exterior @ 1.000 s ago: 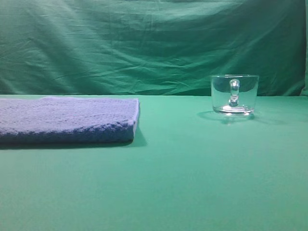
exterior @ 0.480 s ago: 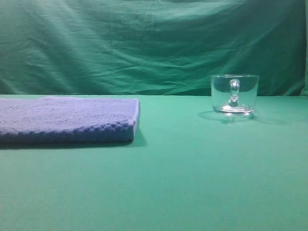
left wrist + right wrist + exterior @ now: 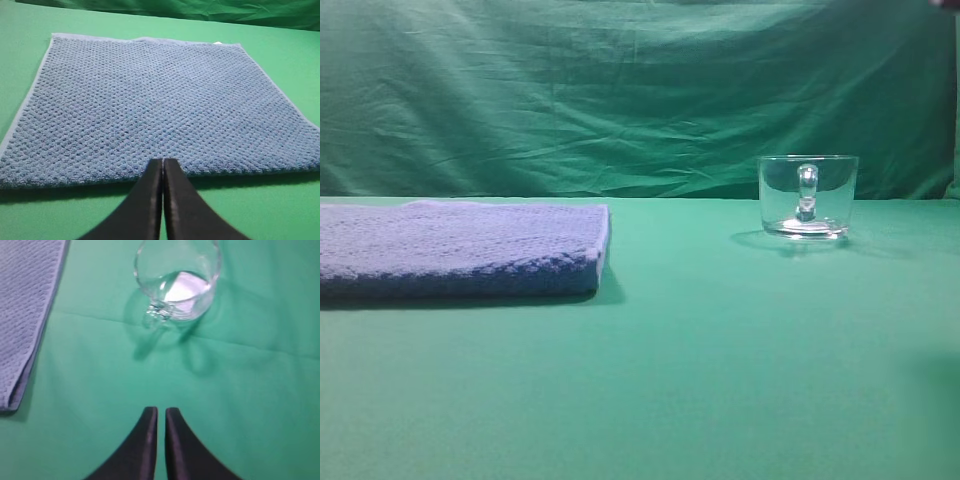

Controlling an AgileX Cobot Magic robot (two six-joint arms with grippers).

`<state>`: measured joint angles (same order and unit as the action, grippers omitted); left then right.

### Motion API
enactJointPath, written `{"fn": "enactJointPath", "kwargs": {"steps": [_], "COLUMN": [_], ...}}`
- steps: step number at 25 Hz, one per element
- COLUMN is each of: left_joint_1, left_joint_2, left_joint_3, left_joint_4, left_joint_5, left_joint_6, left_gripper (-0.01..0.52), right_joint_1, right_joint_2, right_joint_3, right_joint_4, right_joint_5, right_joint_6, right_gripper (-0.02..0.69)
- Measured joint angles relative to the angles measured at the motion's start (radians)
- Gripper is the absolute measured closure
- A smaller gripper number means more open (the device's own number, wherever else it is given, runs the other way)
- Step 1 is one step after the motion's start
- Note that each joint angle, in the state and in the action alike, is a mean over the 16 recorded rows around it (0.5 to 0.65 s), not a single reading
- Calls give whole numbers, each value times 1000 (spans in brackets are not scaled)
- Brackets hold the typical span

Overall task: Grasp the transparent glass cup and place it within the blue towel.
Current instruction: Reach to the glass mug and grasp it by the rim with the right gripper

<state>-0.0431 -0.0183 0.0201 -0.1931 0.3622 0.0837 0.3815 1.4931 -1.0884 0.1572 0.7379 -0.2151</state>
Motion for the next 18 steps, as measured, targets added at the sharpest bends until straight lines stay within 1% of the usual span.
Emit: {"fn": "enactJointPath", "kwargs": {"steps": [4, 9, 11, 14, 18], "left_joint_1": [0, 0, 0, 0, 0], "left_joint_2": [0, 0, 0, 0, 0], "left_joint_3": [0, 0, 0, 0, 0], "left_joint_4": [0, 0, 0, 0, 0], "left_joint_5": [0, 0, 0, 0, 0], "left_joint_6": [0, 0, 0, 0, 0], "left_gripper": [514, 514, 514, 514, 514], "right_joint_1": [40, 61, 62, 62, 62], "right_joint_2": [75, 163, 195, 239, 295], "right_joint_3": [-32, -60, -68, -82, -106], "right_joint_4": [-62, -151, -186, -244, -314], "right_joint_5": [-10, -28, -36, -51, -76], "right_joint_6": [65, 222, 294, 416, 569], "right_gripper": [348, 167, 111, 66, 65]}}
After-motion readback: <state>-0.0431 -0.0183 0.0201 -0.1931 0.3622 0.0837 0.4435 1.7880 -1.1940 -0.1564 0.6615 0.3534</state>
